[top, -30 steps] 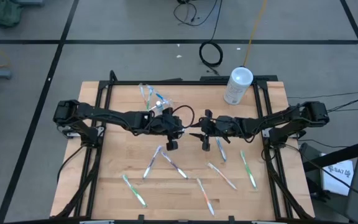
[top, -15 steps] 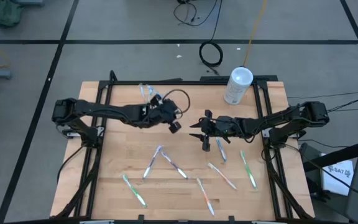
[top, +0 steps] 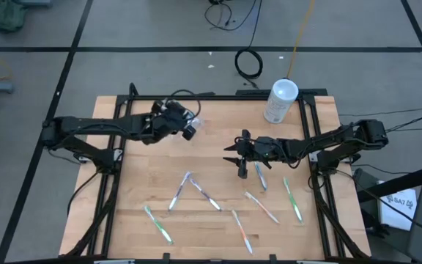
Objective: Pick & Place toothbrushing station
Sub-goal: Put the mouthwash into the transparent organizer
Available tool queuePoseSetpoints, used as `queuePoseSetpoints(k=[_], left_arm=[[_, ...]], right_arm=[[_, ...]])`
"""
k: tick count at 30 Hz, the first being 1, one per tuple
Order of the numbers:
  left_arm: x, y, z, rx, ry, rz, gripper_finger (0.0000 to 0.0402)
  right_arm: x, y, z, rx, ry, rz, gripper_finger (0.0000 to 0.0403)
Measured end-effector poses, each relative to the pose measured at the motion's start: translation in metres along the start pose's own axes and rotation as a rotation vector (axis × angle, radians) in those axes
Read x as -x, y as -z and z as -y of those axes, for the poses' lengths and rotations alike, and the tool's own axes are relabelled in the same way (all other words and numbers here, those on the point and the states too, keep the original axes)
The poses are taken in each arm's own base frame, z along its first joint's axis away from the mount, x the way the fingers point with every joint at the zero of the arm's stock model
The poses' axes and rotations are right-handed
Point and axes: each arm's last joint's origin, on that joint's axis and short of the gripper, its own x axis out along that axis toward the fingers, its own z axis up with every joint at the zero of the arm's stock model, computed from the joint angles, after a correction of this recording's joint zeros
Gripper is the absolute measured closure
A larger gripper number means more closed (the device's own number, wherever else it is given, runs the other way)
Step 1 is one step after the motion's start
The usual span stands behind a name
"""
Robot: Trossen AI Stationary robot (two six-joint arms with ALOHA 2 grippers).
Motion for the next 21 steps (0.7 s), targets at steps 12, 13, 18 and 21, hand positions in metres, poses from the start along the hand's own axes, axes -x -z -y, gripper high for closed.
queuePoseSetpoints(k=[12,13,18,21], left_arm=[[-0.030,0.055,-0.017,0.132,-0.021,0.088,0.0309],[-0.033,0.057,-0.018,0.141,-0.025,0.094,0.0309],[-0.040,0.066,-0.025,0.170,-0.062,0.077,0.0309],[-0.044,0.071,-0.028,0.196,-0.064,0.061,0.0309]], right_arm=[[0.000,-0.002,0.000,0.005,0.000,0.020,0.0245],[0.000,-0.002,0.000,0.006,-0.001,0.022,0.0245],[0.000,-0.002,0.000,0.014,-0.001,0.023,0.0245],[0.000,-0.002,0.000,0.036,0.000,0.022,0.0245]])
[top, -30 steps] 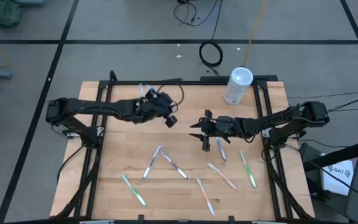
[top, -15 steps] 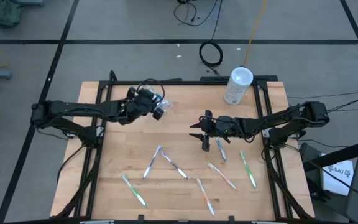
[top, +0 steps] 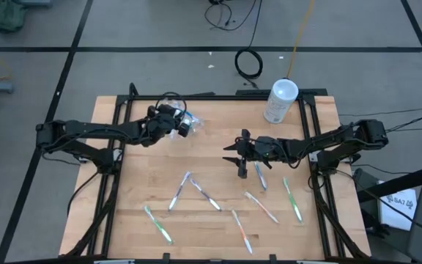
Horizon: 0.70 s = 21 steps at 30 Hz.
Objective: Pick & Place toothbrushing station
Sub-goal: Put the mouthwash into the transparent organizer
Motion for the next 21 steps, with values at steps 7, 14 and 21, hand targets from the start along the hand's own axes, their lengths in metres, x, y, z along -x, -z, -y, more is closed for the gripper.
queuePoseSetpoints(k=[7,14,21], left_arm=[[-0.003,0.017,-0.005,0.042,-0.011,-0.038,0.0309],[-0.004,0.029,-0.009,0.062,-0.025,-0.064,0.0309],[-0.004,0.029,-0.009,0.062,-0.024,-0.064,0.0301]], right_arm=[[0.000,0.000,0.000,-0.004,0.000,0.000,0.0245],[0.000,0.000,0.000,-0.004,0.000,0.000,0.0245],[0.000,0.000,0.000,-0.004,0.000,0.000,0.0245]])
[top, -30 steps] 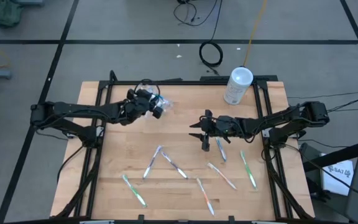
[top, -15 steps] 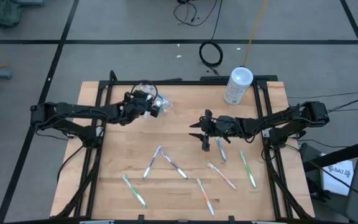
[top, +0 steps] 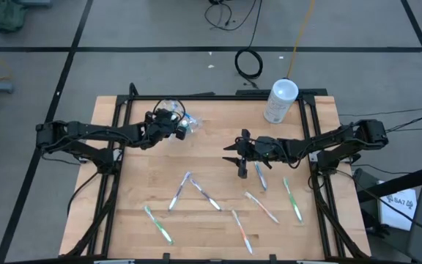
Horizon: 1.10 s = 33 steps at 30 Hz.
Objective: Pick & Place toothbrushing station
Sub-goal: Put the mouthwash into the transparent organizer
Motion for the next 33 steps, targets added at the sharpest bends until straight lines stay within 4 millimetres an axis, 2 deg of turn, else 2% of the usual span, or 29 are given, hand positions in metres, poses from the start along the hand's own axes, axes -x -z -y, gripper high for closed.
queuePoseSetpoints(k=[5,16,33], left_arm=[[-0.002,0.003,0.002,0.015,0.028,-0.027,0.0291],[-0.021,0.023,0.009,-0.036,0.000,-0.107,0.0298],[-0.022,0.025,0.011,-0.073,0.023,-0.121,0.0289]], right_arm=[[0.000,0.000,0.000,0.000,0.000,0.000,0.0245],[0.000,0.000,0.000,0.000,0.000,-0.001,0.0245],[0.000,0.000,0.000,0.003,0.000,0.000,0.0245]])
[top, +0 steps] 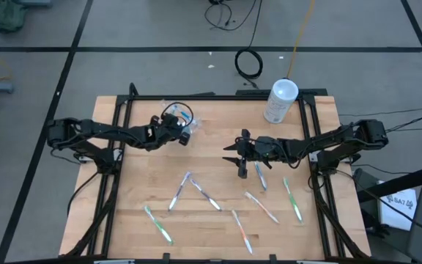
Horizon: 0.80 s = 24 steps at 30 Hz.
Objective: Pick & Place toothbrushing station
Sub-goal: Put the mouthwash into the transparent organizer
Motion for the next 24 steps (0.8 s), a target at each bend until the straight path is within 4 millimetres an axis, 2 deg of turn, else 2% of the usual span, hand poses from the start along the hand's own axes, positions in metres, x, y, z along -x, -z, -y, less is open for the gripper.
queuePoseSetpoints(k=[12,24], left_arm=[[0.0000,0.0007,0.0000,0.002,0.008,-0.011,0.0285],[0.0000,0.0020,-0.0002,-0.037,0.015,-0.027,0.0199]], right_arm=[[0.0000,0.0000,0.0000,0.000,0.000,0.000,0.0245],[0.0000,0.0000,0.0000,0.005,0.000,0.000,0.0245]])
